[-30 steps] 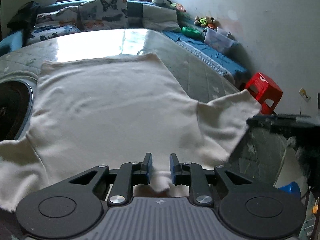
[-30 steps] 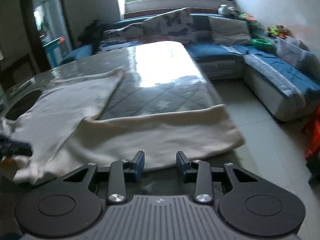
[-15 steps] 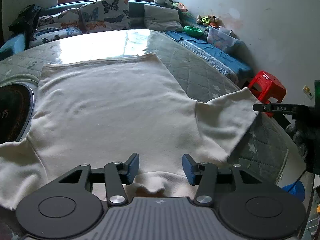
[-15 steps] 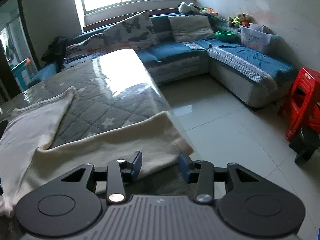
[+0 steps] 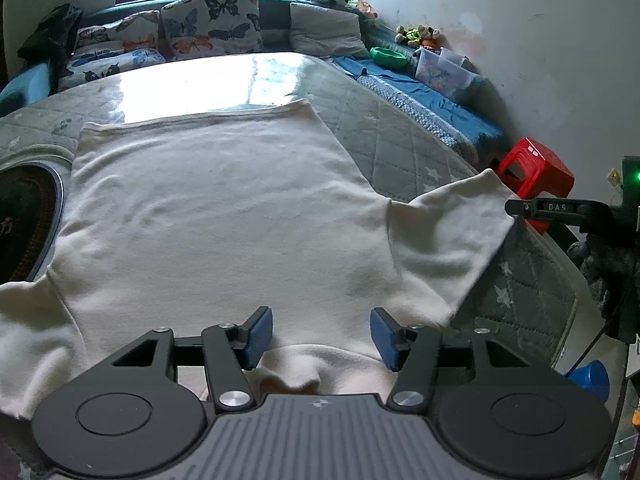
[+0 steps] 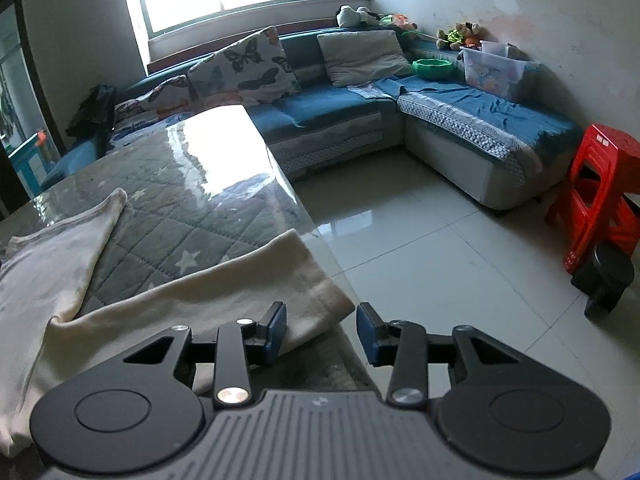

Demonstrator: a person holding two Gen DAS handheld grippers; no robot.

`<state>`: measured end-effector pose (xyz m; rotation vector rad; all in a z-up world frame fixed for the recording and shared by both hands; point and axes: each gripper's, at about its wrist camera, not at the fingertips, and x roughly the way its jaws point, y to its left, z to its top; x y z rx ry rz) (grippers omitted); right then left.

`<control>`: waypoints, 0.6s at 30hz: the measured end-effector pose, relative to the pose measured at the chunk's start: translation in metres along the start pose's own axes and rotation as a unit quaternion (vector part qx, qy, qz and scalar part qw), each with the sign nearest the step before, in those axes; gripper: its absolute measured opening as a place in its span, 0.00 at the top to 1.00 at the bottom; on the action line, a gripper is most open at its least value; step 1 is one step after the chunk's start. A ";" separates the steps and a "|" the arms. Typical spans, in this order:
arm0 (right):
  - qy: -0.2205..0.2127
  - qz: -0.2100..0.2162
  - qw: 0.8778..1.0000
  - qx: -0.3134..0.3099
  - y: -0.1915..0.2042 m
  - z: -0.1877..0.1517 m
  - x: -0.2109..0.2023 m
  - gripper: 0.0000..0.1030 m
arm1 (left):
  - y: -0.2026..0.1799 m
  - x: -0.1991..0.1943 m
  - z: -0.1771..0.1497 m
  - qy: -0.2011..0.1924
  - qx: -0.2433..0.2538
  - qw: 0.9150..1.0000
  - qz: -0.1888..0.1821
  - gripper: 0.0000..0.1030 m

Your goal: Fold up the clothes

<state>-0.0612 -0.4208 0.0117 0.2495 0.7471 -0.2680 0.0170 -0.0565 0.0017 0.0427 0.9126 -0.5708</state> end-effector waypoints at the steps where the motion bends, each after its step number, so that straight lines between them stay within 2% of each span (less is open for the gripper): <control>1: -0.002 -0.002 1.000 -0.004 0.001 0.000 0.001 0.66 | 0.000 0.000 0.000 0.001 0.000 1.000 0.000 0.42; 3: -0.008 -0.005 1.000 -0.013 0.002 -0.001 0.001 0.76 | -0.001 0.001 0.001 0.003 -0.001 1.000 0.002 0.39; 5: -0.016 -0.010 1.000 -0.021 0.004 -0.001 0.001 0.91 | -0.002 0.002 0.000 0.005 -0.002 1.000 0.007 0.35; 11: -0.040 0.007 0.999 -0.017 0.004 0.007 -0.013 0.95 | -0.001 0.004 0.001 0.009 -0.004 1.000 0.020 0.31; 18: -0.072 0.051 0.996 -0.026 0.017 0.029 -0.049 0.96 | 0.000 0.003 0.000 0.007 -0.002 1.000 0.028 0.27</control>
